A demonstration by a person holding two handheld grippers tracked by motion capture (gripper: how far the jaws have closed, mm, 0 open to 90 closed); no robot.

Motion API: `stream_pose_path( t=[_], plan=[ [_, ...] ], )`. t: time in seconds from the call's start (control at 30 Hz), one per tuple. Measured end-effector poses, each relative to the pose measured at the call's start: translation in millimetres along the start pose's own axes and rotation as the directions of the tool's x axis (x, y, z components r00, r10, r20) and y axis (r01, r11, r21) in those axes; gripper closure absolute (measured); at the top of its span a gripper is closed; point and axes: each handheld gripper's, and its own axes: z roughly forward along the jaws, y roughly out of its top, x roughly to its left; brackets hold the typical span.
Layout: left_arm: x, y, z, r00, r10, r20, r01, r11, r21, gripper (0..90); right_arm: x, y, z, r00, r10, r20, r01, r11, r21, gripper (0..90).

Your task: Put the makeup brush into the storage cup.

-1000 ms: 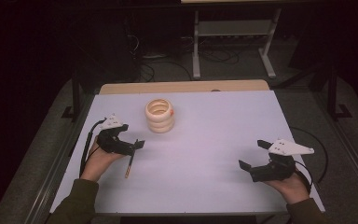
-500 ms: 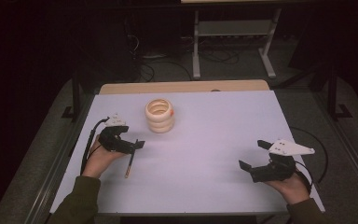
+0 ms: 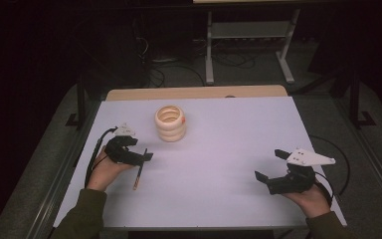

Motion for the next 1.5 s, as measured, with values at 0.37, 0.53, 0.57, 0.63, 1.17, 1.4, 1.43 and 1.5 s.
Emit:
stream_pose_path(
  t=[0.37, 0.53, 0.57, 0.63, 1.17, 1.4, 1.43, 1.5],
  plan=[
    [1.2, -2.2, -1.9, 0.9996, -0.027, 0.002, 0.027, 0.999, 0.035, 16.0, 0.0, 0.0, 0.5, 1.0, 0.0, 0.0, 0.0, 1.0, 0.001, 0.0],
    [1.7, -3.3, -2.4, 0.9988, -0.048, 0.006, 0.047, 0.9979, 0.044, 19.0, 0.1, 0.0, 0.7, 1.0, 0.001, -0.001, -0.001, 1.0, 0.001, 0.0],
    [2.1, -3.4, -2.8, 0.9991, -0.041, 0.005, 0.041, 0.9978, 0.053, 19.5, 0.4, -0.1, 0.7, 1.0, 0.004, -0.002, -0.004, 1.0, 0.003, 0.0],
    [1.9, -3.4, -2.5, 0.9989, -0.046, 0.005, 0.046, 0.9974, 0.056, 20.4, 0.2, -0.1, 0.8, 1.0, 0.003, -0.002, -0.003, 1.0, 0.004, 0.0],
    [3.7, -5.4, -4.8, 0.9974, -0.068, -0.022, 0.071, 0.9889, 0.131, 23.0, 0.2, -0.1, 0.6, 1.0, 0.008, -0.002, -0.008, 1.0, 0.007, 0.0],
    [4.3, -7.5, -4.7, 0.9961, -0.086, -0.02, 0.088, 0.9824, 0.165, 22.9, 0.0, -0.1, 0.5, 1.0, 0.008, -0.001, -0.008, 1.0, 0.007, 0.0],
    [4.1, -7.8, -4.4, 0.996, -0.088, -0.017, 0.09, 0.9812, 0.171, 23.0, -0.4, -0.1, 0.5, 1.0, 0.004, 0.001, -0.004, 1.0, 0.004, 0.0],
    [4.4, -7.9, -4.3, 0.9964, -0.084, -0.01, 0.084, 0.9789, 0.186, 25.4, -0.7, 0.0, 0.5, 1.0, 0.0, 0.003, 0.0, 1.0, -0.001, 0.0]
  ],
)
